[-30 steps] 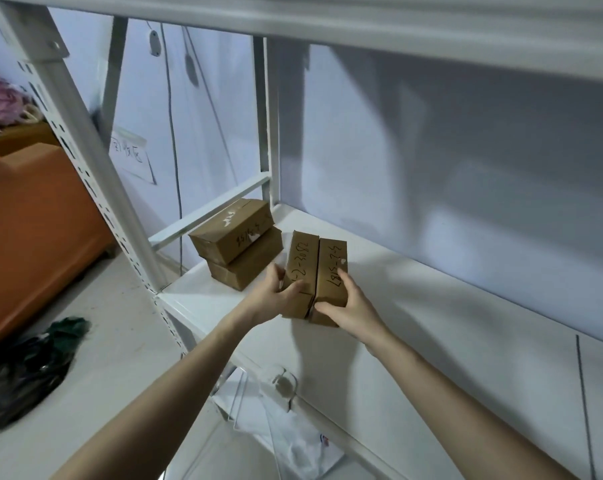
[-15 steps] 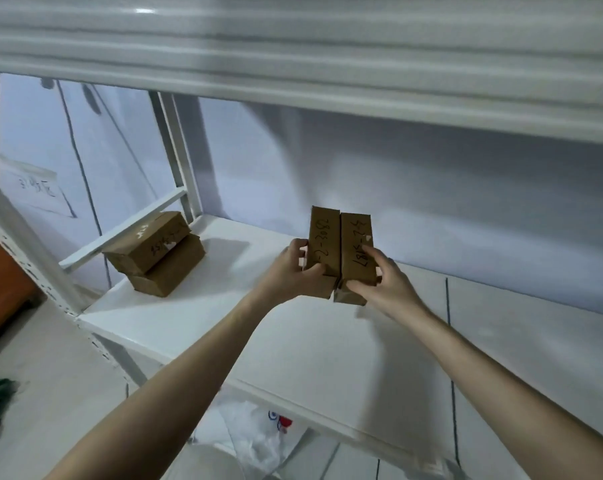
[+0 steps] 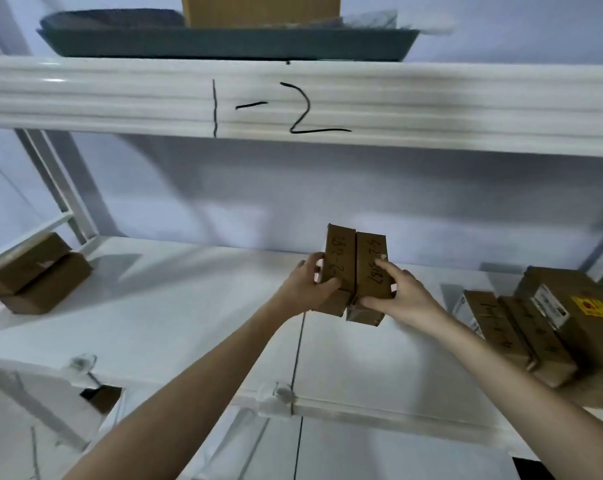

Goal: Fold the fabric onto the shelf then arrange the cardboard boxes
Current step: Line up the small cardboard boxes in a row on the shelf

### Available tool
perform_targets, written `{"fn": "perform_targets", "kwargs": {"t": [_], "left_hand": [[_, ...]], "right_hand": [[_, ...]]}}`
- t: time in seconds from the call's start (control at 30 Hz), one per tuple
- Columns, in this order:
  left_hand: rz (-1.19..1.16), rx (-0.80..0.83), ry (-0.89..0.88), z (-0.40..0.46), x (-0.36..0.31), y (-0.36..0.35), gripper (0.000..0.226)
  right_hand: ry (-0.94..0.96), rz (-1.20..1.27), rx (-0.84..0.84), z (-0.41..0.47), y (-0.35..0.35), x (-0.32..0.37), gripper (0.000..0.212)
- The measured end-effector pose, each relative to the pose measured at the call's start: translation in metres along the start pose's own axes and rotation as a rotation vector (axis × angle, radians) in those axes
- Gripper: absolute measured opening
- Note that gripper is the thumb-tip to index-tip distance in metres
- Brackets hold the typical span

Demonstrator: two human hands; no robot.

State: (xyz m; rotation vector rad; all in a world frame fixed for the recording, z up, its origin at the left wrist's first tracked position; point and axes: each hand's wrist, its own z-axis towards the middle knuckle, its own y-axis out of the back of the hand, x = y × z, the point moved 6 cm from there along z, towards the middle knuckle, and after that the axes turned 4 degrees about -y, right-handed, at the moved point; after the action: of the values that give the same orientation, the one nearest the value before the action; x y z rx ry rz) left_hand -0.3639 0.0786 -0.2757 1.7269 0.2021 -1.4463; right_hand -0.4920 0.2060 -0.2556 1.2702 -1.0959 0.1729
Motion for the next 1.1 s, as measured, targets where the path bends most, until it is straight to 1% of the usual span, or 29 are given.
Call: {"fn": "perform_targets", "kwargs": {"t": [0.07,0.13,0.27,0.33,0.43,0.53,0.67,0.8,0.93,1.0,1.1], "left_hand": [[0.004,0.022,-0.005,-0.001,-0.017,-0.033,0.075],[0.006,0.048,0.005,-0.003,-0.025,-0.063,0.080],[0.017,0.093,0.027,-0.004,-0.032,-0.110,0.068],[0.022,0.110,0.050,-0.004,-0.032,-0.127,0.073],[0.022,0.137,0.086,-0.005,-0.032,-0.154,0.079],[0.021,0.172,0.113,-0.004,-0.025,-0.176,0.072],[-0.010,0.192,0.146,0.000,-0.017,-0.194,0.063],[-0.015,0.184,0.175,0.003,-0.010,-0.203,0.062],[-0.025,0.194,0.181,0.008,-0.007,-0.207,0.060],[0.005,0.199,0.168,0.010,-0.007,-0.207,0.063],[0.107,0.161,0.152,0.013,-0.005,-0.198,0.076]], "right_hand": [[-0.015,-0.025,-0.003,-0.014,0.025,-0.026,0.088],[-0.024,-0.039,0.001,-0.024,0.042,-0.048,0.087],[-0.028,-0.046,0.029,-0.038,0.064,-0.084,0.078],[-0.029,-0.098,0.027,-0.042,0.071,-0.099,0.077],[-0.033,-0.172,0.029,-0.043,0.077,-0.123,0.083],[-0.071,-0.234,0.008,-0.039,0.078,-0.147,0.088],[-0.050,-0.357,-0.023,-0.031,0.078,-0.165,0.085],[0.008,-0.475,-0.052,-0.020,0.074,-0.174,0.075],[0.032,-0.524,-0.092,-0.016,0.072,-0.175,0.070],[0.028,-0.555,-0.107,-0.016,0.071,-0.172,0.071],[0.012,-0.527,-0.141,-0.014,0.070,-0.160,0.076]]}}
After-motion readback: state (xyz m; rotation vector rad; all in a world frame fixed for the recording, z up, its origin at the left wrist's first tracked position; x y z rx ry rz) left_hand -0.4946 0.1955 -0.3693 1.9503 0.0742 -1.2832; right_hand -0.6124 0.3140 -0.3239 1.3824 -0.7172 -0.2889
